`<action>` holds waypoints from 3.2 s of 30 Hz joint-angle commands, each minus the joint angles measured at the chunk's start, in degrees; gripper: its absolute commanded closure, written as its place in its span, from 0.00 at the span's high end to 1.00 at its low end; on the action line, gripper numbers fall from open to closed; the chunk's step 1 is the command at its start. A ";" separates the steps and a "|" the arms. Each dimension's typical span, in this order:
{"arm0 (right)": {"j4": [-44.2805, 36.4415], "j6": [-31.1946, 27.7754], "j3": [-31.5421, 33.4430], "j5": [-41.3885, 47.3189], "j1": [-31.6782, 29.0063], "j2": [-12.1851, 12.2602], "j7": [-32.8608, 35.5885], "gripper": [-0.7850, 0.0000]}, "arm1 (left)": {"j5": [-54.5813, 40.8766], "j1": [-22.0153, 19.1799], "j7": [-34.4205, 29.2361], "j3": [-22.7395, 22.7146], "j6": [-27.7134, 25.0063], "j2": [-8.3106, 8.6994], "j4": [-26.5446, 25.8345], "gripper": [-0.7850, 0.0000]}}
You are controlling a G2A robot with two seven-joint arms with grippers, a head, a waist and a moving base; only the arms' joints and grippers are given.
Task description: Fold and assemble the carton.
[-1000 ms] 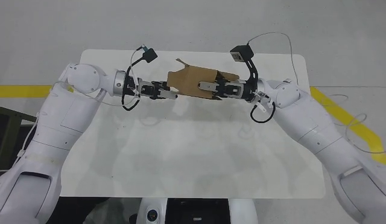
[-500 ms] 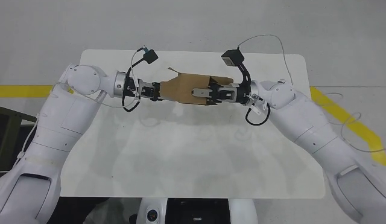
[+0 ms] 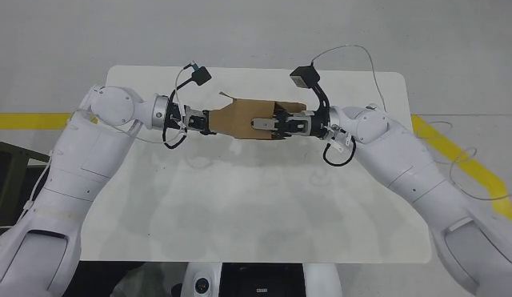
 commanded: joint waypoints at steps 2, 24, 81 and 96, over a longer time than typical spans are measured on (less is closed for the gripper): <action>0.63 0.04 0.20 -0.30 -0.13 0.11 0.04 0.00 | 0.17 -0.05 0.11 -0.23 -0.13 0.06 0.26 1.00; -4.40 6.10 -1.00 -1.18 -1.97 2.82 6.11 0.00 | 0.46 0.82 2.56 -3.65 0.01 1.01 1.44 1.00; 7.79 -0.51 -2.55 -3.20 1.01 0.68 -0.52 0.00 | 2.78 1.09 1.58 -3.68 0.80 1.39 -1.94 1.00; 3.95 -0.89 -1.34 -2.80 0.67 -0.03 -0.89 0.00 | 1.22 0.92 2.51 -2.95 3.64 1.11 2.00 1.00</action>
